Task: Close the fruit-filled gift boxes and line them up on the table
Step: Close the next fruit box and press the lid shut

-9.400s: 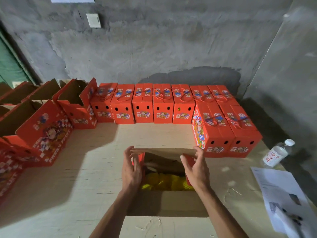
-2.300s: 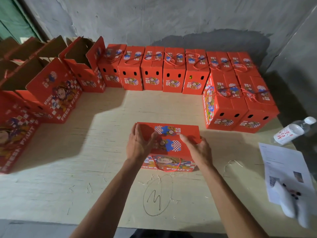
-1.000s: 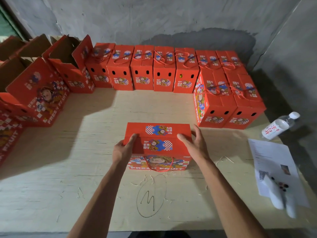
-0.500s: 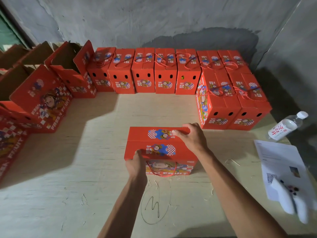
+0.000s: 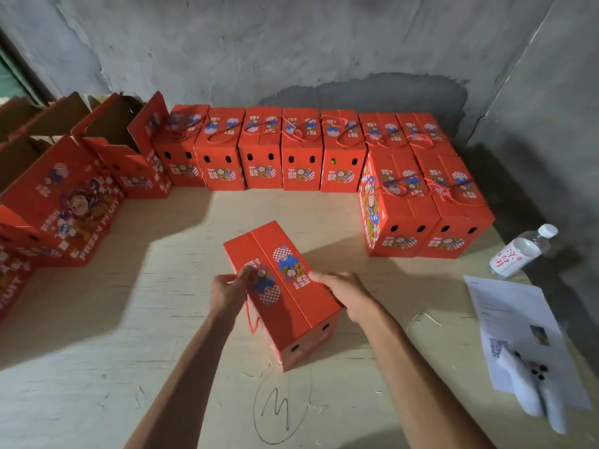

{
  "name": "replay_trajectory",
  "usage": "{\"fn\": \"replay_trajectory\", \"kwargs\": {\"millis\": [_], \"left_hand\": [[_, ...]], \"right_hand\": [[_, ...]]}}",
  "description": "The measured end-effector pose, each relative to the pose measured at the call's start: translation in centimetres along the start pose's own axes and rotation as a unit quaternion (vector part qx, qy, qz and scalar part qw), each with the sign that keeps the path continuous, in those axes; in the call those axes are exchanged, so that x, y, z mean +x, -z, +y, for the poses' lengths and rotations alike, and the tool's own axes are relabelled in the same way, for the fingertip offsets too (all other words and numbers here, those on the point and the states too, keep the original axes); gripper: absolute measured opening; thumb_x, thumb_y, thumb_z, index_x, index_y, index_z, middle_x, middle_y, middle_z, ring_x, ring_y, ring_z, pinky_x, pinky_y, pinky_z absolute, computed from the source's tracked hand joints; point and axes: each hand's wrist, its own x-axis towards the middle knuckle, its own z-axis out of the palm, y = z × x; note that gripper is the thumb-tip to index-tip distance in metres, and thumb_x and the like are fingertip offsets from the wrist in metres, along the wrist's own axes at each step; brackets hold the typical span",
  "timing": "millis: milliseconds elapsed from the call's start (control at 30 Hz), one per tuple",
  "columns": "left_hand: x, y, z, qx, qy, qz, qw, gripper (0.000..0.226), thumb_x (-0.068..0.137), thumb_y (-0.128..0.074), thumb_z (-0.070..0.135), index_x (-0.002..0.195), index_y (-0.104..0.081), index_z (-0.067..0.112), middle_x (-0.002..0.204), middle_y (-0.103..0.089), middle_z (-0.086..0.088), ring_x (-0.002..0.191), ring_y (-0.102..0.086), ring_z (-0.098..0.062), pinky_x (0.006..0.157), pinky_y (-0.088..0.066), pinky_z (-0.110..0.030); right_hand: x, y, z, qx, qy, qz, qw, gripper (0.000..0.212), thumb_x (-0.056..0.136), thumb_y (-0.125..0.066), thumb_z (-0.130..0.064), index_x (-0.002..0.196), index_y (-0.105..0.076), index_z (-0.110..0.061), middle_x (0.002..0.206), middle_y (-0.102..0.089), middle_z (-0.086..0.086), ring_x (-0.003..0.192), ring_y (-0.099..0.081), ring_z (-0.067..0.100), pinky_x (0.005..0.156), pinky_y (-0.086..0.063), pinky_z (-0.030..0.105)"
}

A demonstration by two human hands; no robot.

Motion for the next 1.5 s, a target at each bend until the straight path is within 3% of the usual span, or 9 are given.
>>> {"fn": "replay_trajectory", "kwargs": {"millis": [167, 433, 533, 667, 767, 867, 967, 1300, 1500], "left_hand": [[-0.8, 0.4, -0.8, -0.007, 0.039, -0.015, 0.999, 0.052, 0.088, -0.072, 0.056, 0.075, -0.072, 0.005, 0.068, -0.075, -0.005, 0.054, -0.064, -0.015, 0.055, -0.047, -0.028], [-2.5, 1.5, 0.2, -0.027, -0.028, -0.062, 0.997, 0.033, 0.097, -0.069, 0.030, 0.086, -0.069, -0.001, 0.068, -0.062, -0.008, 0.064, -0.052, -0.020, 0.062, -0.043, -0.035], [-3.6, 1.3, 2.2, 0.003, -0.114, -0.068, 0.991, 0.033, 0.100, -0.064, 0.035, 0.076, -0.077, 0.015, 0.069, -0.072, -0.001, 0.060, -0.062, -0.007, 0.056, -0.047, -0.025], [-5.4, -0.2, 5.6, 0.017, -0.236, -0.087, 0.968, 0.036, 0.102, -0.057, 0.023, 0.074, -0.079, 0.021, 0.072, -0.076, 0.007, 0.069, -0.070, -0.004, 0.065, -0.054, -0.020], [-5.5, -0.8, 7.6, 0.034, -0.288, -0.060, 0.955, 0.026, 0.096, -0.061, 0.015, 0.080, -0.078, 0.023, 0.082, -0.077, 0.006, 0.084, -0.072, -0.011, 0.078, -0.059, -0.036], [-5.3, -1.0, 9.2, 0.066, -0.331, -0.051, 0.940, 0.020, 0.090, -0.061, 0.024, 0.080, -0.078, 0.022, 0.081, -0.075, 0.013, 0.084, -0.070, -0.007, 0.076, -0.057, -0.034], [-5.2, -1.5, 10.3, 0.076, -0.344, -0.059, 0.934, 0.020, 0.091, -0.062, 0.021, 0.082, -0.079, 0.026, 0.075, -0.071, 0.023, 0.077, -0.069, 0.001, 0.067, -0.056, -0.026], [-5.1, -6.1, 14.2, 0.082, -0.426, -0.093, 0.896, 0.031, 0.095, -0.061, 0.010, 0.068, -0.075, 0.016, 0.068, -0.072, 0.014, 0.071, -0.066, 0.000, 0.059, -0.045, -0.015], [-2.9, -9.0, 18.3, 0.142, -0.503, -0.130, 0.843, 0.029, 0.093, -0.059, 0.003, 0.065, -0.067, 0.005, 0.066, -0.065, -0.011, 0.069, -0.058, -0.020, 0.059, -0.042, -0.032]], "right_hand": [[0.9, -1.1, -1.5, 0.068, -0.070, -0.014, 0.995, 0.023, 0.079, -0.085, -0.017, 0.099, -0.079, -0.008, 0.089, -0.079, 0.014, 0.070, -0.077, 0.025, 0.057, -0.058, 0.032], [-0.1, -4.8, -2.6, -0.201, 0.208, 0.091, 0.953, 0.030, 0.079, -0.080, -0.040, 0.066, -0.069, -0.016, 0.068, -0.073, -0.002, 0.062, -0.064, 0.011, 0.058, -0.048, 0.028], [-1.2, -6.1, -3.3, -0.251, 0.264, 0.094, 0.926, 0.031, 0.090, -0.073, -0.044, 0.073, -0.075, -0.018, 0.074, -0.074, -0.004, 0.068, -0.065, 0.011, 0.062, -0.049, 0.028], [-2.8, -8.4, -4.1, -0.176, 0.264, -0.038, 0.948, 0.030, 0.101, -0.060, -0.035, 0.075, -0.070, -0.024, 0.071, -0.068, -0.007, 0.064, -0.055, 0.005, 0.065, -0.047, 0.033], [-3.5, -9.4, -5.0, -0.098, 0.274, -0.047, 0.956, 0.031, 0.099, -0.054, -0.026, 0.070, -0.066, -0.027, 0.058, -0.060, -0.011, 0.055, -0.050, 0.002, 0.055, -0.039, 0.026], [-3.7, -9.0, -6.5, -0.033, 0.290, -0.056, 0.955, 0.032, 0.098, -0.054, -0.021, 0.073, -0.070, -0.034, 0.060, -0.063, -0.008, 0.056, -0.054, 0.005, 0.054, -0.041, 0.025], [-3.4, -8.4, -7.8, -0.027, 0.306, -0.045, 0.950, 0.019, 0.098, -0.056, -0.022, 0.088, -0.072, -0.023, 0.072, -0.071, 0.000, 0.069, -0.063, 0.013, 0.063, -0.048, 0.035], [-1.4, -5.0, -10.8, 0.020, 0.324, 0.039, 0.945, 0.029, 0.088, -0.058, -0.021, 0.071, -0.070, -0.042, 0.066, -0.067, -0.015, 0.064, -0.060, 0.005, 0.063, -0.046, 0.037], [1.5, -2.5, -13.8, 0.011, 0.312, 0.102, 0.944, 0.025, 0.087, -0.058, -0.015, 0.064, -0.060, -0.025, 0.054, -0.058, -0.013, 0.054, -0.050, 0.005, 0.056, -0.040, 0.033]]}}
